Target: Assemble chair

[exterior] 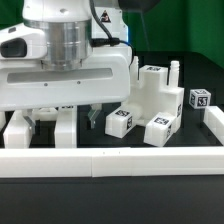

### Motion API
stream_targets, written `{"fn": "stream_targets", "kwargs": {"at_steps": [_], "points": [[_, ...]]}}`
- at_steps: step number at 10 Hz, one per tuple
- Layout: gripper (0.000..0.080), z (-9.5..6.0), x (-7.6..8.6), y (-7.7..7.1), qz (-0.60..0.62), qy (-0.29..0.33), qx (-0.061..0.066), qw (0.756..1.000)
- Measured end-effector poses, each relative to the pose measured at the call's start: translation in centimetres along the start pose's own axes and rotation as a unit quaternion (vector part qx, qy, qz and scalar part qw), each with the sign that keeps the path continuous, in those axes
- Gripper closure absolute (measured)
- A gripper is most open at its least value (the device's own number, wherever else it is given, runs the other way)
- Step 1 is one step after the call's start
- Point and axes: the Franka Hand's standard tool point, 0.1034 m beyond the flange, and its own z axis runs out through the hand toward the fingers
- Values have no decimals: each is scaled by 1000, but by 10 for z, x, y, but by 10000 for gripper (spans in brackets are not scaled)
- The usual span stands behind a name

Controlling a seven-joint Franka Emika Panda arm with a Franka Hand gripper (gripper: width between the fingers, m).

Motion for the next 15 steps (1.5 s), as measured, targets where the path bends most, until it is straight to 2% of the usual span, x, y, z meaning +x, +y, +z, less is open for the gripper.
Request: {"fn": "stream_targets", "kwargs": {"at_steps": [2,4,6,7,8,11,12,15], "points": [[151,5,0,0,1,1,-3,1000],[151,7,1,-6,11,2,-1,1000],[396,7,0,-6,17,0,0,1000],[396,7,0,-6,20,0,0,1000],[515,7,1,-6,23,0,0,1000],[515,5,2,-5,24,2,-1,1000],[515,-5,2,-5,27,-1,4,1000],[515,-56,9,-8,29,9,9,999]]}}
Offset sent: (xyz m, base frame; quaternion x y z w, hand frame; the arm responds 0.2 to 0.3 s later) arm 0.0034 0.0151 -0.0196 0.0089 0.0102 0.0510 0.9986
